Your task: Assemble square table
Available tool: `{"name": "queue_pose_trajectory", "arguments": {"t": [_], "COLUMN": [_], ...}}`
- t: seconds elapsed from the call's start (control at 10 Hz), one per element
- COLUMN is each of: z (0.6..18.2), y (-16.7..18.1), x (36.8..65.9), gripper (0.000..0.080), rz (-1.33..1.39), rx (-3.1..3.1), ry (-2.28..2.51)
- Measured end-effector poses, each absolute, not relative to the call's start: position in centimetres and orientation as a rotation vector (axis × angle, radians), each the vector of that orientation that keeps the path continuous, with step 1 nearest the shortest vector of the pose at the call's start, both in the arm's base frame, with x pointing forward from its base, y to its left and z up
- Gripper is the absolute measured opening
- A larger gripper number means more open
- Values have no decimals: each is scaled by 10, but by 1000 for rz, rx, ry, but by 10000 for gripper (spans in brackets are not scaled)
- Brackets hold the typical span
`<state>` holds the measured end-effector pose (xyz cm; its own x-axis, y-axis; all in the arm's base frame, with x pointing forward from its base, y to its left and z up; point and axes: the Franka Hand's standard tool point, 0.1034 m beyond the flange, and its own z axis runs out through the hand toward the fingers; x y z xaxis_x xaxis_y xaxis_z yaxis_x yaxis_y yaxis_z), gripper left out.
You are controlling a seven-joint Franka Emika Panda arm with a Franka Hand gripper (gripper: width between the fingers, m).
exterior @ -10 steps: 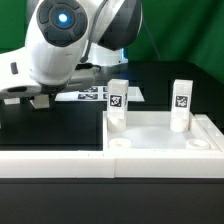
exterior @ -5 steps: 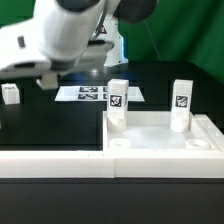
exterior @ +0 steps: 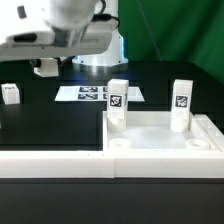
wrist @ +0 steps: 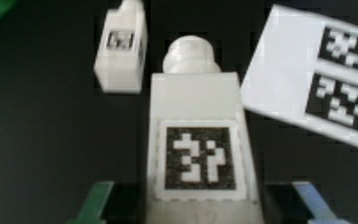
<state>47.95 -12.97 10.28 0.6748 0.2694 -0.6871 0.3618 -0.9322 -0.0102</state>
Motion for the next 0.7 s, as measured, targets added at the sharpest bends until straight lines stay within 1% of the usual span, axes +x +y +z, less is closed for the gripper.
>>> {"name": "queue_pose_trajectory", "arguments": {"t": [0.1, 0.3, 0.5, 0.6, 0.7], "z": [106, 130, 163, 173, 175], "y": [-125, -98, -70, -65, -65], "x": [487, 529, 580, 598, 607], "gripper": [288, 290, 290, 290, 290], "rz": [-1011, -855, -671, -627, -556], "rx": [2792, 2831, 2897, 2894, 2904], "ry": [507, 469, 357, 369, 378]}}
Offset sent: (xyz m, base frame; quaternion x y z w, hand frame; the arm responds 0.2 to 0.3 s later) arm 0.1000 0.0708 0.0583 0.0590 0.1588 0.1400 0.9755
